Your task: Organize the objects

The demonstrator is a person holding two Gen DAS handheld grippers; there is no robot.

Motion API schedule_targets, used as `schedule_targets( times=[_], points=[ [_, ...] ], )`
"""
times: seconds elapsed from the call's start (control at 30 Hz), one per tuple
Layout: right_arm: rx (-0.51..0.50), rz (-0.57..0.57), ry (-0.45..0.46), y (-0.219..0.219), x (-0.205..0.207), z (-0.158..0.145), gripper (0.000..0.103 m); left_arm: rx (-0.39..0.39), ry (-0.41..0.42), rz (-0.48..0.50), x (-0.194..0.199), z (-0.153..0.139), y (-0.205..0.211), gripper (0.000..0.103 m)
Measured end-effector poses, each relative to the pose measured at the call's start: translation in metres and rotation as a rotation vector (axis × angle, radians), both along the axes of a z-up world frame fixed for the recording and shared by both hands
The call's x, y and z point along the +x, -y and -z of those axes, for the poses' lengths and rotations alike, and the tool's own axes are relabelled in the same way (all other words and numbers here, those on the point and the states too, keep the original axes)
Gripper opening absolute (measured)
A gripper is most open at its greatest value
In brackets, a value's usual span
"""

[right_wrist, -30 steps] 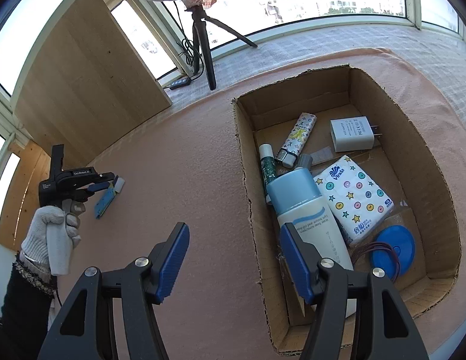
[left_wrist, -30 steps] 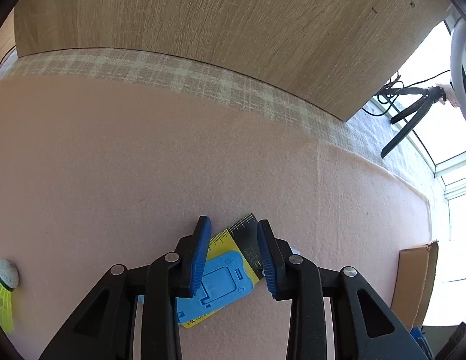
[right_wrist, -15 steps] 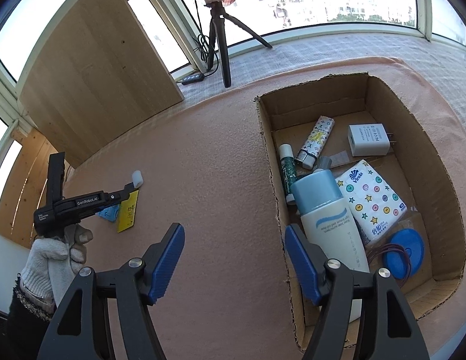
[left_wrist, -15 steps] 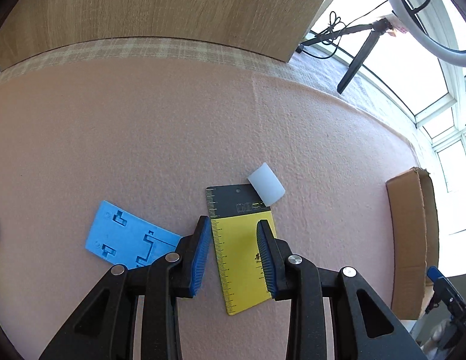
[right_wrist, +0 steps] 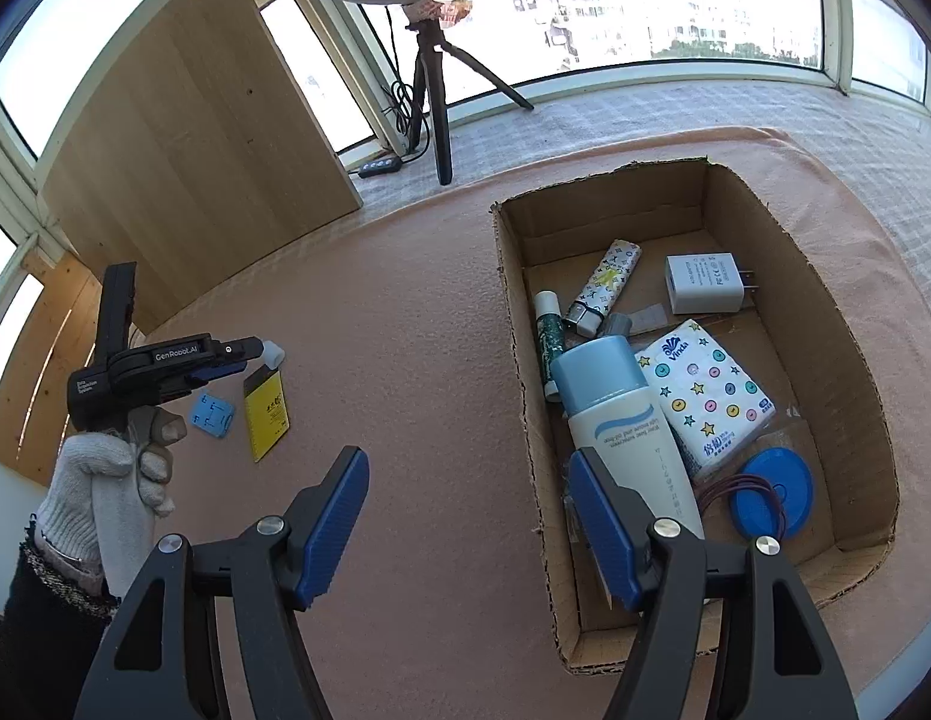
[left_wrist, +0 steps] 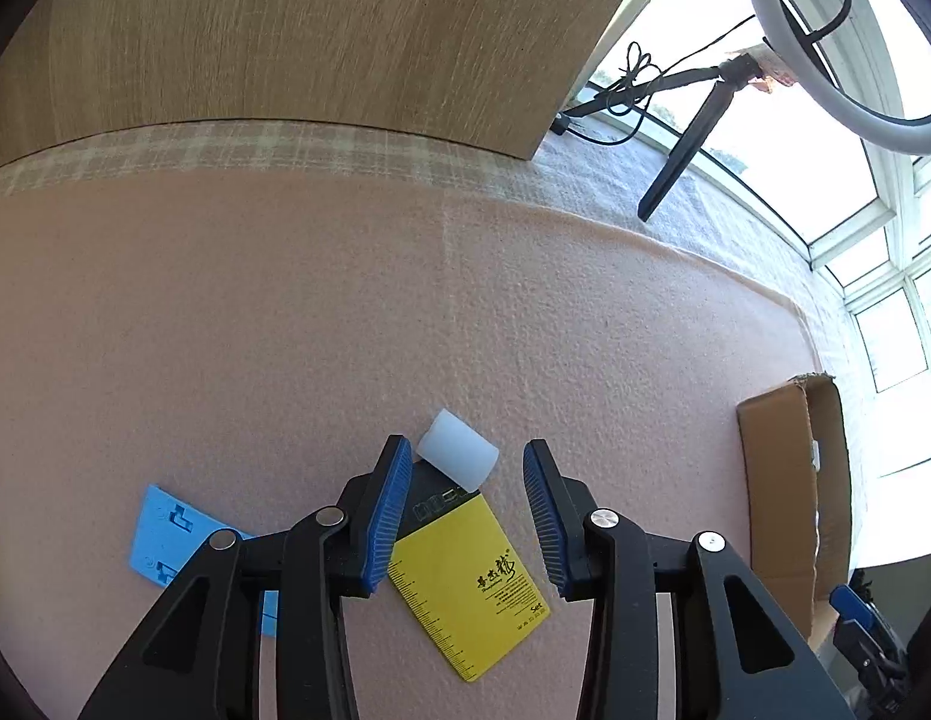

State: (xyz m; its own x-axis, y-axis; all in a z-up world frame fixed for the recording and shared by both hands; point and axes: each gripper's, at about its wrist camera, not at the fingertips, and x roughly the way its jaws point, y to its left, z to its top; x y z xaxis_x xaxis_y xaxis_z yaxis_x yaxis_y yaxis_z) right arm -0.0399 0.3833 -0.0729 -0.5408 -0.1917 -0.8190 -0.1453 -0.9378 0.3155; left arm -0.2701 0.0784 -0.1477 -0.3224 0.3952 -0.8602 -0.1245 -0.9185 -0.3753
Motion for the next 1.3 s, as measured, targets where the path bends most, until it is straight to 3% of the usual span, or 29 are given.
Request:
schedule_targets(
  times=[0.17,0.3,0.47,0.63,0.77,1.03,1.17,1.3],
  points=[
    [0.007,0.021,-0.011,-0.008,0.005,-0.006,0.066,0.035,0.012,0.046,-0.004,0.001,-0.021,0.04],
    [0.008,0.025,-0.02,-0.011,0.004,-0.011,0.066,0.154,0.022,0.12,0.004,-0.004,-0.038,0.041],
    [0.02,-0.002,-0.026,-0.002,-0.008,-0.016,0.066,0.157,-0.014,0.133,0.016,-0.022,-0.045,0.042],
    [0.049,-0.071,-0.034,0.02,-0.029,-0.02,0.066,0.025,-0.07,0.081,0.023,-0.035,-0.018,0.043],
    [0.028,-0.127,-0.027,0.04,-0.055,-0.018,0.066,-0.09,-0.083,0.033,0.03,-0.037,0.019,0.053],
    [0.033,-0.209,0.002,0.088,-0.114,-0.004,0.066,-0.102,-0.038,-0.077,0.021,-0.02,0.089,0.056],
    [-0.003,-0.226,0.029,0.104,-0.138,0.008,0.066,-0.149,-0.044,-0.025,0.012,-0.009,0.084,0.055],
    [-0.068,-0.261,0.072,0.119,-0.159,0.021,0.066,-0.114,-0.024,0.019,0.003,0.0,0.078,0.054]
  ],
)
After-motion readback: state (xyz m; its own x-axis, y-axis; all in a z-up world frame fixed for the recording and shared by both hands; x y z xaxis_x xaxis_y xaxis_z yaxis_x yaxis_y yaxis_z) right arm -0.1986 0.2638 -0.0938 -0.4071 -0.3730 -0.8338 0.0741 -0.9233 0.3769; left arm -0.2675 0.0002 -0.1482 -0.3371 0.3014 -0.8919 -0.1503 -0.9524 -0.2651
